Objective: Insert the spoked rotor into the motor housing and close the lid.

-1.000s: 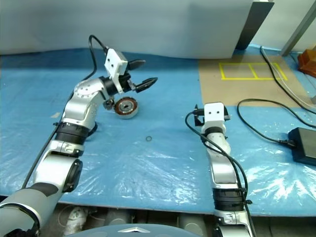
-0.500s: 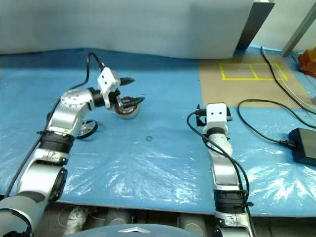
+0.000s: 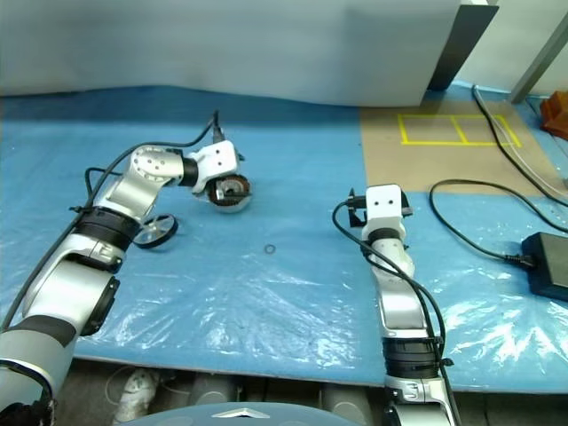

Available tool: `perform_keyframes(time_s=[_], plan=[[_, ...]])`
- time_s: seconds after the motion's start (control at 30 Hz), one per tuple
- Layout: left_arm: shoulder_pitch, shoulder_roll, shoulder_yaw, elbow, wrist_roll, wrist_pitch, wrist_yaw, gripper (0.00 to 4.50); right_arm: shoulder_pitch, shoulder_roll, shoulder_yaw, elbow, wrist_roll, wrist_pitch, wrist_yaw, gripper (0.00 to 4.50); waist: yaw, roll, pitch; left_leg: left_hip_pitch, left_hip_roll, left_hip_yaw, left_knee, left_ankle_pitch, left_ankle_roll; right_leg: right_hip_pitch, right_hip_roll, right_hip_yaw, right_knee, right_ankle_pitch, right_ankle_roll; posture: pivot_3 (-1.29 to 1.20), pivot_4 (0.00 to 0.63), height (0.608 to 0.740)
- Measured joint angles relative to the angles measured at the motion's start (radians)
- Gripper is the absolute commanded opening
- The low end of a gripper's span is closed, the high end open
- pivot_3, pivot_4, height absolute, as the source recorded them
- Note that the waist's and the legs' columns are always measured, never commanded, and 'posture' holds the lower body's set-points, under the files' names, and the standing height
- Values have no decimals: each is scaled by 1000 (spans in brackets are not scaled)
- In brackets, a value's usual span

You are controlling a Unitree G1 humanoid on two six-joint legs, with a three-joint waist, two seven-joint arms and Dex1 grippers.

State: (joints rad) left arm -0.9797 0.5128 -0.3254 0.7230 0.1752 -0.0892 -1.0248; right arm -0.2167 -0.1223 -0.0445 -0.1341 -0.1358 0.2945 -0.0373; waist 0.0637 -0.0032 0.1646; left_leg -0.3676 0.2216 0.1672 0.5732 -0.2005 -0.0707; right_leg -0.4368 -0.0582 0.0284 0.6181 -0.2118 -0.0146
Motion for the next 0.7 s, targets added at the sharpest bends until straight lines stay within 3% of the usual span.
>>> perform_keyframes(time_s=[0.4, 0.7], plan=[[-131, 18, -57, 256, 114, -151, -86, 4490, 44, 14, 0, -5, -10, -3, -31, 4479, 8, 0, 0, 0, 0, -1, 0, 0, 0, 1, -1, 0, 0, 0, 0, 0, 150, 740], [-150, 24, -72, 286, 143, -245, -162, 4490, 53, 14, 0, -8, -16, -3, -35, 4479, 8, -1, 0, 0, 0, -1, -1, 0, 0, 1, 0, -1, -2, 0, 0, 0, 150, 740]])
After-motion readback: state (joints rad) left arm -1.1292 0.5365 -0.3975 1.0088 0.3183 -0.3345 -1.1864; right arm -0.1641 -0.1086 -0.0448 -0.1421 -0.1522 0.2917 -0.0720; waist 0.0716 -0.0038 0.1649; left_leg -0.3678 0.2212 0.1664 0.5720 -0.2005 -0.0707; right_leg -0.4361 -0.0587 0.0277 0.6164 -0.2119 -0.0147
